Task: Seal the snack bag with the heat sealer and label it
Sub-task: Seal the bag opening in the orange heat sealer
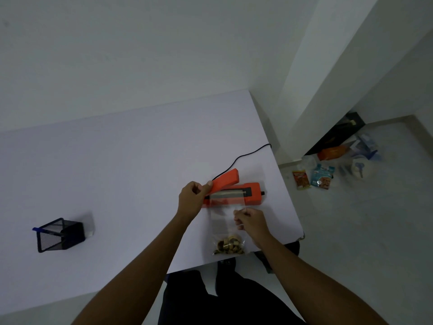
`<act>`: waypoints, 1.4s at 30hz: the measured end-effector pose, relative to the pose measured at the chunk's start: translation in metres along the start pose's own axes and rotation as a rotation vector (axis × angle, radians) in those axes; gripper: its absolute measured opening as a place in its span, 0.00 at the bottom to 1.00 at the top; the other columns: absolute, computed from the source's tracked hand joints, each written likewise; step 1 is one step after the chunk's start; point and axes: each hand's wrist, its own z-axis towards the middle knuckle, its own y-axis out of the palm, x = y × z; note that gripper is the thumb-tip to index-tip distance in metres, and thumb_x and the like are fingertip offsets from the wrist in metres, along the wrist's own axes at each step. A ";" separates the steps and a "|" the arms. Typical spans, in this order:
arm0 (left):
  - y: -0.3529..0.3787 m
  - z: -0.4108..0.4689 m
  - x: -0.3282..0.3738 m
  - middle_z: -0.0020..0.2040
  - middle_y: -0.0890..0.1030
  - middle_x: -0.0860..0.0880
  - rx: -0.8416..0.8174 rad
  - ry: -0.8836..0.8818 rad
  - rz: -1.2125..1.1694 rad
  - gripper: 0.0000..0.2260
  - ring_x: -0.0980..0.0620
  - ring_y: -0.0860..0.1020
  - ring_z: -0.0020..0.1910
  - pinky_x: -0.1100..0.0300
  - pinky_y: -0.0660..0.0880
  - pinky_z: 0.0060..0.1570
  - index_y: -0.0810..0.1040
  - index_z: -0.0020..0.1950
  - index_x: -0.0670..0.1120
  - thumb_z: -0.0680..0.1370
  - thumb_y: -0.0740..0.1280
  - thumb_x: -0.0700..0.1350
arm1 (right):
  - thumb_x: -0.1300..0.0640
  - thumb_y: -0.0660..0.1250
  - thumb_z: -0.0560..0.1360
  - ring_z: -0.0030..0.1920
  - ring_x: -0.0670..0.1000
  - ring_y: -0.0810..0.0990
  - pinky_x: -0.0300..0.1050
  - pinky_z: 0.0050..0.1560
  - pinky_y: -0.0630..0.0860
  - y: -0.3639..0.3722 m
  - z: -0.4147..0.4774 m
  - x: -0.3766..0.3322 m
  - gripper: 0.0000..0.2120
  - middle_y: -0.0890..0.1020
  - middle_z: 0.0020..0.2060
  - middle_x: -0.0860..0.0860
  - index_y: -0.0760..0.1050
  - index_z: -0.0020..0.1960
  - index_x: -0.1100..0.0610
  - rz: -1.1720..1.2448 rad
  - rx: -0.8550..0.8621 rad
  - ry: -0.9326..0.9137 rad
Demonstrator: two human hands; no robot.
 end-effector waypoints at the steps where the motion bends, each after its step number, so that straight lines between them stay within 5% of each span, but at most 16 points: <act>1: 0.000 0.001 -0.001 0.34 0.77 0.49 -0.003 0.000 0.004 0.20 0.53 0.73 0.33 0.59 0.71 0.36 0.74 0.39 0.43 0.73 0.70 0.60 | 0.59 0.72 0.75 0.34 0.52 0.80 0.43 0.38 0.80 0.000 0.001 0.001 0.08 0.83 0.34 0.57 0.81 0.40 0.63 -0.005 0.002 0.001; 19: 0.015 0.005 0.007 0.32 0.74 0.53 -0.008 0.021 0.165 0.19 0.56 0.71 0.31 0.65 0.67 0.32 0.72 0.37 0.45 0.72 0.72 0.58 | 0.58 0.72 0.74 0.32 0.51 0.80 0.44 0.38 0.80 0.001 0.004 0.004 0.10 0.83 0.33 0.57 0.81 0.42 0.66 -0.005 0.022 0.024; 42: 0.045 0.017 0.017 0.38 0.78 0.48 0.012 -0.003 0.641 0.24 0.48 0.77 0.40 0.57 0.71 0.33 0.74 0.41 0.45 0.69 0.69 0.67 | 0.59 0.72 0.74 0.30 0.51 0.79 0.43 0.33 0.78 0.001 0.003 0.002 0.09 0.82 0.31 0.56 0.81 0.37 0.62 -0.001 0.052 0.048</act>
